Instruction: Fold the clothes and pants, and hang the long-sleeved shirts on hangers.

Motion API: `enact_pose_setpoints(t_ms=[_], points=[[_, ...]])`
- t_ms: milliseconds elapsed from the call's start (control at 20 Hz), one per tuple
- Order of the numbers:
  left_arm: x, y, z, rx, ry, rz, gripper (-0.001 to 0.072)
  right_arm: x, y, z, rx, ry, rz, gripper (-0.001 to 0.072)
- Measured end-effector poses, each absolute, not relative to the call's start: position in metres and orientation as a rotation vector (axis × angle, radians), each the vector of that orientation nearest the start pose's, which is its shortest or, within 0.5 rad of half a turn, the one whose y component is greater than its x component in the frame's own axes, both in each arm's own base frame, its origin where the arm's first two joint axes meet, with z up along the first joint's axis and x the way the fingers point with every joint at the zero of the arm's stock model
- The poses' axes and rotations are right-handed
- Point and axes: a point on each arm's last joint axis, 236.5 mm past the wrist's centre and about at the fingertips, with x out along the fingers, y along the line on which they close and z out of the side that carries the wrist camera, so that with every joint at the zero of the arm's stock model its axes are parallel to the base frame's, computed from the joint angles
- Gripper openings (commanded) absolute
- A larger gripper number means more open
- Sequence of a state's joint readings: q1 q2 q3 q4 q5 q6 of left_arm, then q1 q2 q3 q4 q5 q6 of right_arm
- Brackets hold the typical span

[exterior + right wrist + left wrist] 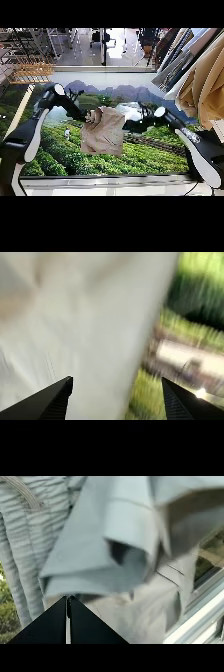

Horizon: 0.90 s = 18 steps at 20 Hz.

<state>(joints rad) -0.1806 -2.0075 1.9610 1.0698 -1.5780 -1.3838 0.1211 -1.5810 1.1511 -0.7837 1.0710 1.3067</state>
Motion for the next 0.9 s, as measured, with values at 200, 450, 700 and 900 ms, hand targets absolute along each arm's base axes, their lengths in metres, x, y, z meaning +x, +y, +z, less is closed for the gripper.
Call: enact_pose_setpoints(t_ms=[200, 450, 700, 900], points=[[0.445, -0.200, -0.064, -0.129, 1.622, -0.671, 0.0018, 0.384, 0.216, -0.077, 0.680, 1.381, 0.620, 0.0635], [0.442, -0.204, -0.066, -0.140, 1.636, -0.686, 0.0017, 0.411, 0.273, -0.074, 0.762, 1.324, 0.763, 0.0007], [0.427, -0.207, 0.020, -0.108, 1.528, -0.750, 0.0018, 0.450, 0.269, 0.008, 0.689, 1.151, 0.787, 0.0007], [0.395, -0.200, 0.122, -0.030, 1.356, -0.799, 0.0018, 0.466, 0.161, 0.105, 0.645, 0.976, 0.613, 0.0007]])
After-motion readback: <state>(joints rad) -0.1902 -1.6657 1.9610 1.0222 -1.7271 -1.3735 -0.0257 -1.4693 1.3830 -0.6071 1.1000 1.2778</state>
